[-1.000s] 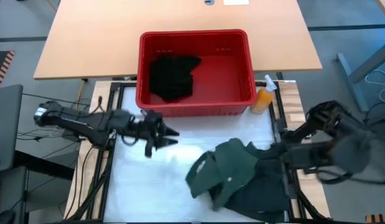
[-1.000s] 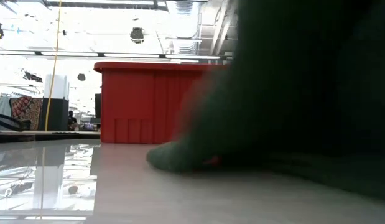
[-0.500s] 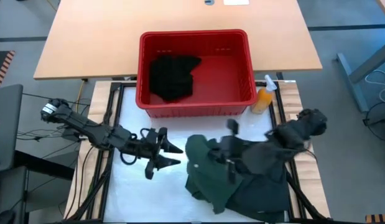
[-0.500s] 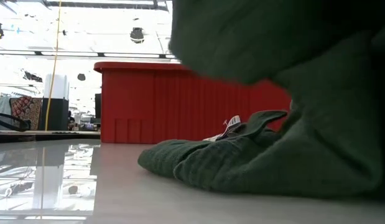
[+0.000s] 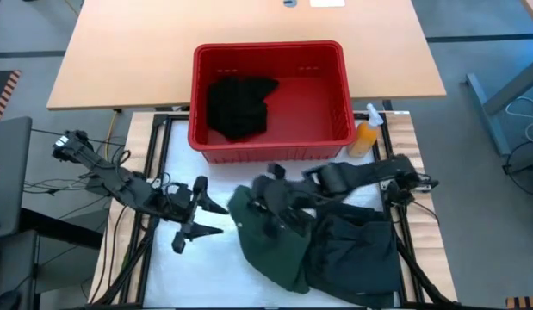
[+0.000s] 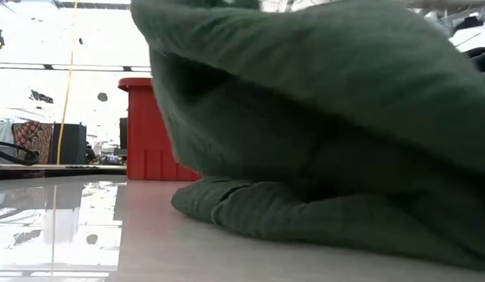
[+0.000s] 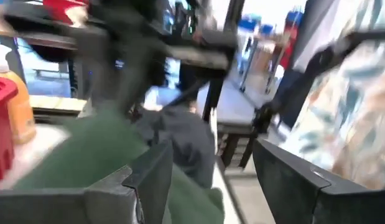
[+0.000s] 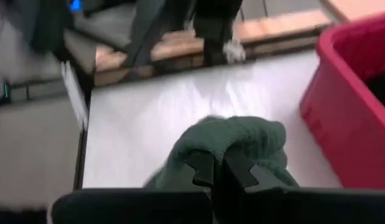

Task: Fold laundry
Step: Remove the green shirt from the red bin, then fold the green shirt

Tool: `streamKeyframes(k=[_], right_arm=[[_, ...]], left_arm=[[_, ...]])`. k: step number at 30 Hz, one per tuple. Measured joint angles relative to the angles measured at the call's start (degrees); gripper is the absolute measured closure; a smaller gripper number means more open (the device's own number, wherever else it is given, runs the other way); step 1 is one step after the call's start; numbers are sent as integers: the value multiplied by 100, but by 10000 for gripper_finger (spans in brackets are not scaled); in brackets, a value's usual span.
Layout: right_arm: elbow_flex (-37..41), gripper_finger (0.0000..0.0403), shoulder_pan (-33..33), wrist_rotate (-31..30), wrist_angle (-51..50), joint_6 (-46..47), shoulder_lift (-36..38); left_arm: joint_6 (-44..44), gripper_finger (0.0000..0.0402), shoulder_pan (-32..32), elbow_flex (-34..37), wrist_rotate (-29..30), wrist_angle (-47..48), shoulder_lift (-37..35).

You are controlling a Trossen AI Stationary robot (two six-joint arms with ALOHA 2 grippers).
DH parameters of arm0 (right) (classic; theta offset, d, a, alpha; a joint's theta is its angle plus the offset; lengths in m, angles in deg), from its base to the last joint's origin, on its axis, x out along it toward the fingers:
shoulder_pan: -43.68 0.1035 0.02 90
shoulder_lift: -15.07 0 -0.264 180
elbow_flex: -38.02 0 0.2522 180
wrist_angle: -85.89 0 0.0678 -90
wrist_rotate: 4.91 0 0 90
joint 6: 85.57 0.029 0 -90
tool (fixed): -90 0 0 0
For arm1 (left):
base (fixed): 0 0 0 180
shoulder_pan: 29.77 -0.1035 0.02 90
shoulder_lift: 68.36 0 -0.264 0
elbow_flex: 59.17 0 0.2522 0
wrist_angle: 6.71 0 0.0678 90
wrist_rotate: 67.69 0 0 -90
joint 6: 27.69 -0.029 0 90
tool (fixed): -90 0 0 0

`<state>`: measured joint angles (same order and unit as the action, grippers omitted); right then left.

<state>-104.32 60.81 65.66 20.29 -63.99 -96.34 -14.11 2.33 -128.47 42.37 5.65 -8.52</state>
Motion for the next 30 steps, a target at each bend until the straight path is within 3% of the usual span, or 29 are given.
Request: streamKeyframes(k=[4,7,9,14,18,22,27,30], right_arm=[[1,367,-336,607,922,-162,-227],[1,336,-476,1482,716,-183,-233],[1,309,-527,1690,471,-121,-198],[-1,242,-609,1717,-272,-23,-42],[-3,210,-594,1885,-1956,513,-12],[73,196,-126,1792,-3485,1056,-36],[571,196,763,1703,-3236,1376,-6],[1021,201,1092,1536,-2830,1687,22]], left_arm=[[68,200,16,8,-385,664,382],[543,201,16,9,-636,1117,542],[827,201,16,9,-633,1343,638],[932,201,-11,5,-611,1325,717],[887,201,-71,5,-600,1346,732],[889,201,-189,6,-574,1315,770],[483,201,-454,5,-727,864,1297],[322,201,-686,5,-1174,754,1754]])
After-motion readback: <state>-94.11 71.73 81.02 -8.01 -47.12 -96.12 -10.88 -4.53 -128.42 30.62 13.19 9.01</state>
